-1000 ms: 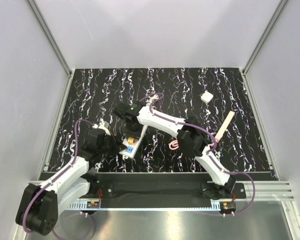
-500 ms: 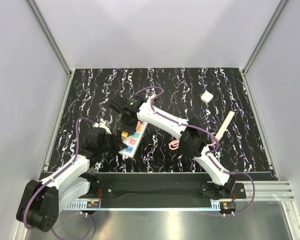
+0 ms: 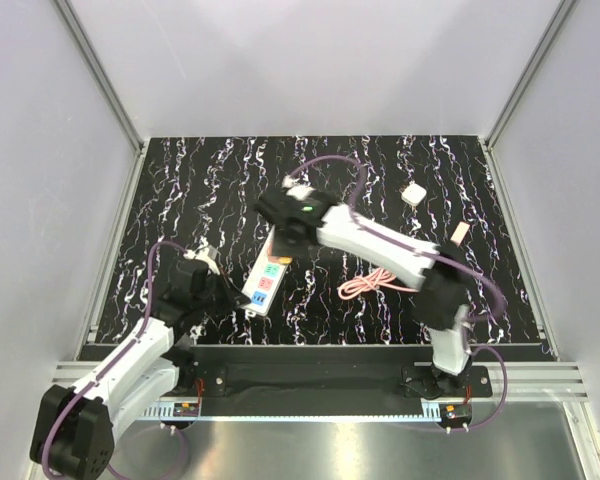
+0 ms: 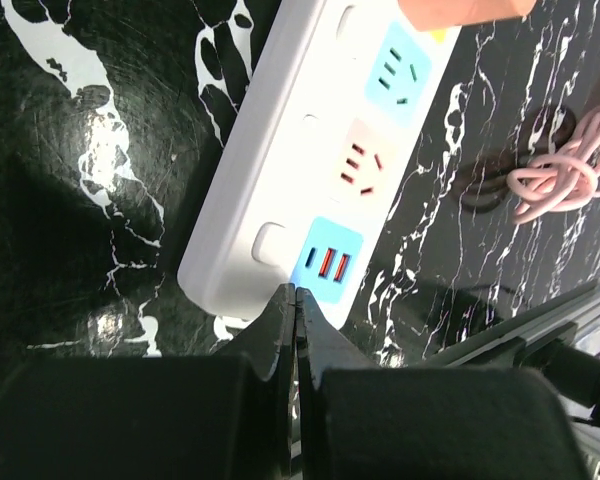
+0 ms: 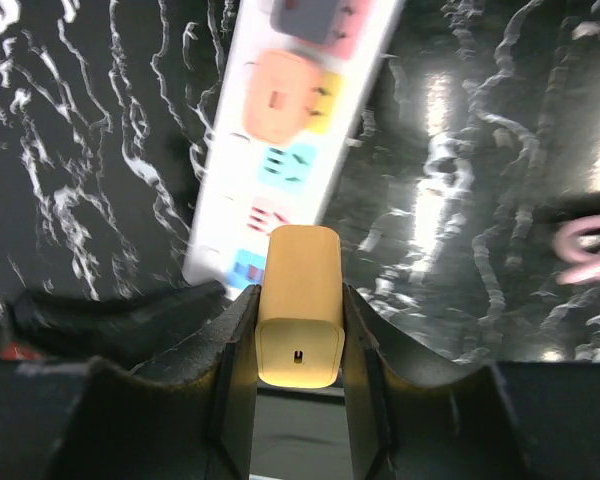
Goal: Pull the plug off the socket
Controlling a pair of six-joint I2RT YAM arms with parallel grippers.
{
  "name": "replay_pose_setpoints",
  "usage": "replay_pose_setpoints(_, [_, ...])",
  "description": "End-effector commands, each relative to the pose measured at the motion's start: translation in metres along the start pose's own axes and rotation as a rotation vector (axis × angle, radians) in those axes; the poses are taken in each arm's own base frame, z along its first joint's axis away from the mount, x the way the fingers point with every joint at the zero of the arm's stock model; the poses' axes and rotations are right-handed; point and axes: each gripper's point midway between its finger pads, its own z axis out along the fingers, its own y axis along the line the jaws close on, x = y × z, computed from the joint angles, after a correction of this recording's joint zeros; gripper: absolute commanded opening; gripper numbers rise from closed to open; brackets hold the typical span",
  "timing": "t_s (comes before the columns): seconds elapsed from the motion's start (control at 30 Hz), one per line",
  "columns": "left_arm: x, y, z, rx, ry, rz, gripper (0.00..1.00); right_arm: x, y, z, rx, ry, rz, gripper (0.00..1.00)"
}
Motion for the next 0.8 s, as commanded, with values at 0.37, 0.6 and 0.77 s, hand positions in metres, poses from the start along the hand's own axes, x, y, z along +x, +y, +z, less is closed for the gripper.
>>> replay_pose_setpoints(0.37, [-0.025,-0.033,-0.02,0.068,-0.054,0.055,0.0,-0.141,-0.161,-0.029,-0.27,-0.334,0.06,0.0])
replay_pose_setpoints(0.6, [-0.02,-0.034,-0.022,0.083,-0.042,0.039,0.0,-0.172,-0.212,0.002,-0.32,-0.385,0.11,0.0])
replay_pose_setpoints(0.77, [-0.018,-0.037,-0.024,0.097,-0.032,0.038,0.0,-0.182,-0.244,0.034,-0.451,-0.312,0.231,0.0])
